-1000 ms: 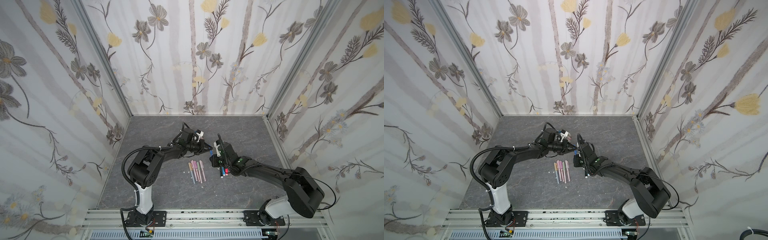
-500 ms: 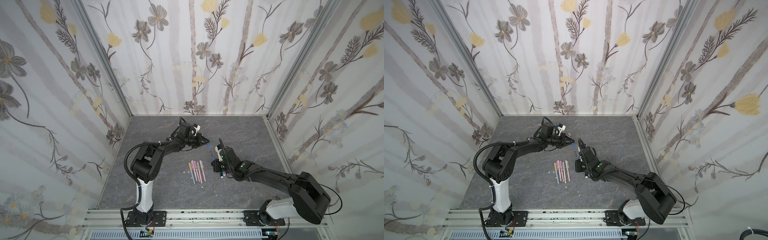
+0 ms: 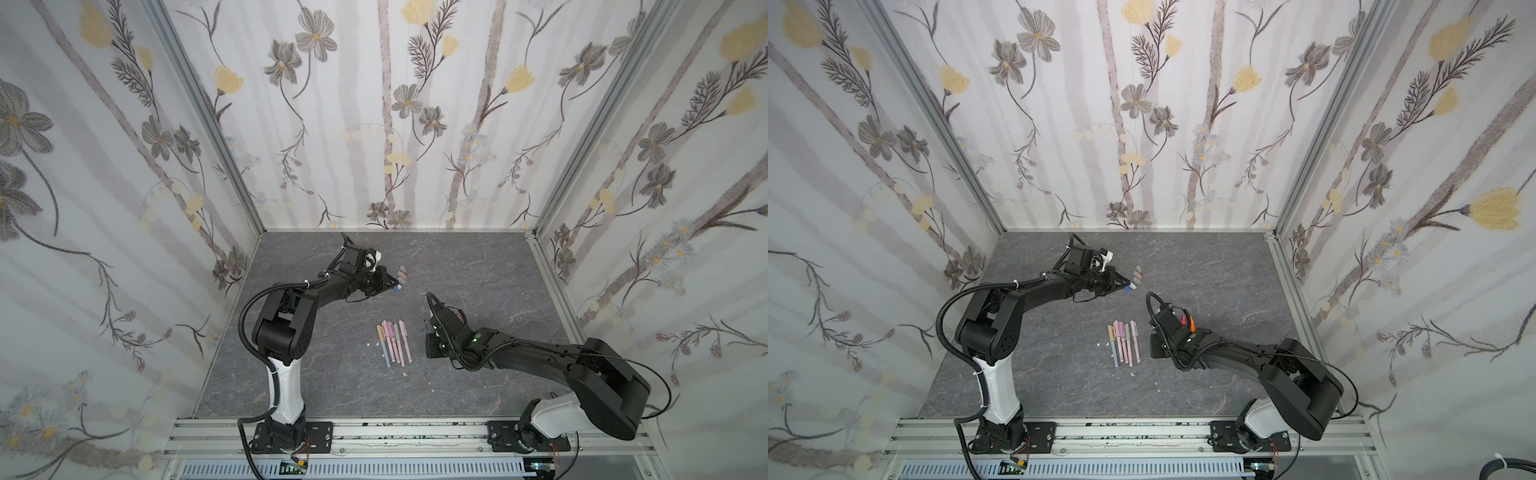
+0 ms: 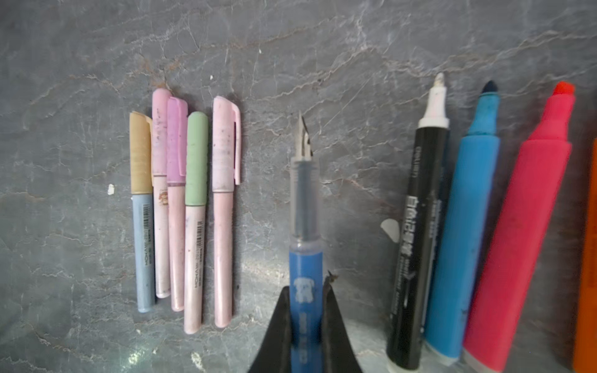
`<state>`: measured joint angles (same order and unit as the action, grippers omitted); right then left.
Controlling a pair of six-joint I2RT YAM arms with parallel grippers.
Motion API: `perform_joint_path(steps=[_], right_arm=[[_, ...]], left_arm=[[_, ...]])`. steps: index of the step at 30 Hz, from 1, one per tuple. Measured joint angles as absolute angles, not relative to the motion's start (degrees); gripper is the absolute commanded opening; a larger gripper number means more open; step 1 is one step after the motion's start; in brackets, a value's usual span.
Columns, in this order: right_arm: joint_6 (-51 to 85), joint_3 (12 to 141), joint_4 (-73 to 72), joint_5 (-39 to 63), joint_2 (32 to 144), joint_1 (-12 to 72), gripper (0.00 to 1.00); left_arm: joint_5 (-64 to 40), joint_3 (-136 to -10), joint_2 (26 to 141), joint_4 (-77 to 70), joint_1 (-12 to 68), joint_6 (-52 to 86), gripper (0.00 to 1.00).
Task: Remove pen caps from pens
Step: Place the pen at the center of the table, then place the pen cap at the top-center of the table.
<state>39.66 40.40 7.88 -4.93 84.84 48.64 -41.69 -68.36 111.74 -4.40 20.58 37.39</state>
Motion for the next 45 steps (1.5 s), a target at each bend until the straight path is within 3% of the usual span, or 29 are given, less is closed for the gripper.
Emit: perform_joint_path(steps=[7, 16, 30, 45], right_arm=[[41.52, 44.97, 12.10, -9.52, 89.97, 48.90, 0.12], [41.95, 46.50, 14.70, -13.26, 91.48, 48.88, 0.31], [38.33, 49.47, 14.50, -14.26, 86.30, 49.06, 0.34], [35.46, 50.22, 12.62, -11.29, 84.86, 50.57, 0.34]], left_arm=[[-41.93, -60.93, 109.27, -5.82, 19.14, 37.28, 0.00], [-42.54, -60.18, 109.16, -7.60, 19.03, 37.28, 0.00], [-43.51, -60.01, 113.01, -9.82, 19.03, 37.36, 0.00], [-40.40, -70.26, 122.80, -12.32, 19.03, 40.97, 0.14]])
